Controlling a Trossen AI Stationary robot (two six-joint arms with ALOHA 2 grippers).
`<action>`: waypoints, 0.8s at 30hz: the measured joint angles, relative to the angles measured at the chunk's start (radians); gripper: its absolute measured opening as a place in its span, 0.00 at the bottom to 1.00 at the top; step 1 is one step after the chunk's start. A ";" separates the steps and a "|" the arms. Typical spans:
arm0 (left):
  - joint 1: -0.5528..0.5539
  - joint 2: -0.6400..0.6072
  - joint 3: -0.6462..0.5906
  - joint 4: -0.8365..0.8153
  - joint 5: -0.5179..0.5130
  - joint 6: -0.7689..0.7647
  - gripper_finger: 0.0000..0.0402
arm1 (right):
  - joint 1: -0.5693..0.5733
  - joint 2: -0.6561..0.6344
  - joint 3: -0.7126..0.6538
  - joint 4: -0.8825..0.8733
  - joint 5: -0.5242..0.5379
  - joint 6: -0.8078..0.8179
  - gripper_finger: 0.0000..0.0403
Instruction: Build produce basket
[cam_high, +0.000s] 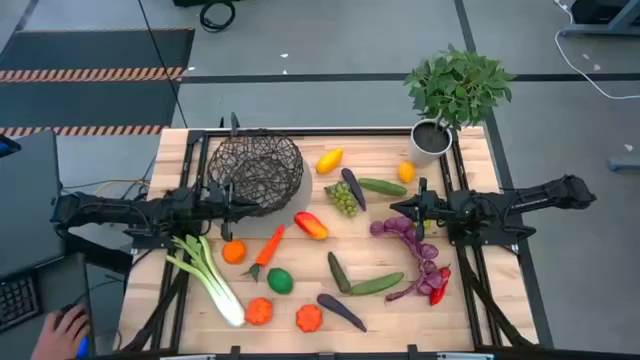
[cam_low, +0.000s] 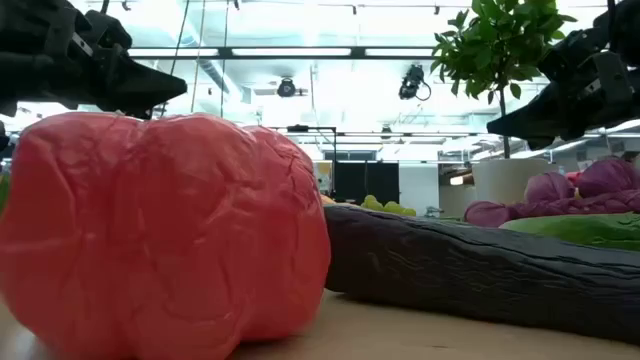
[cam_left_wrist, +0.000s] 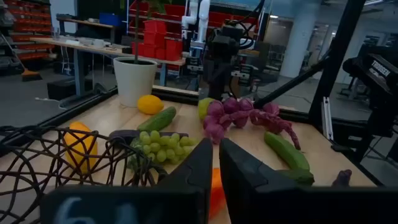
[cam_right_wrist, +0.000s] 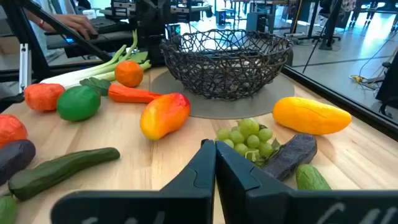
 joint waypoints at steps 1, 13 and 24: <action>0.000 0.000 0.000 0.000 0.000 0.000 0.09 | 0.000 0.000 0.000 0.000 0.000 0.000 0.04; 0.000 0.000 0.000 0.000 0.000 0.000 0.08 | 0.000 0.000 0.000 0.000 0.000 0.000 0.04; 0.000 0.000 0.000 0.000 0.000 0.000 0.08 | 0.000 0.000 0.000 0.000 0.000 0.000 0.04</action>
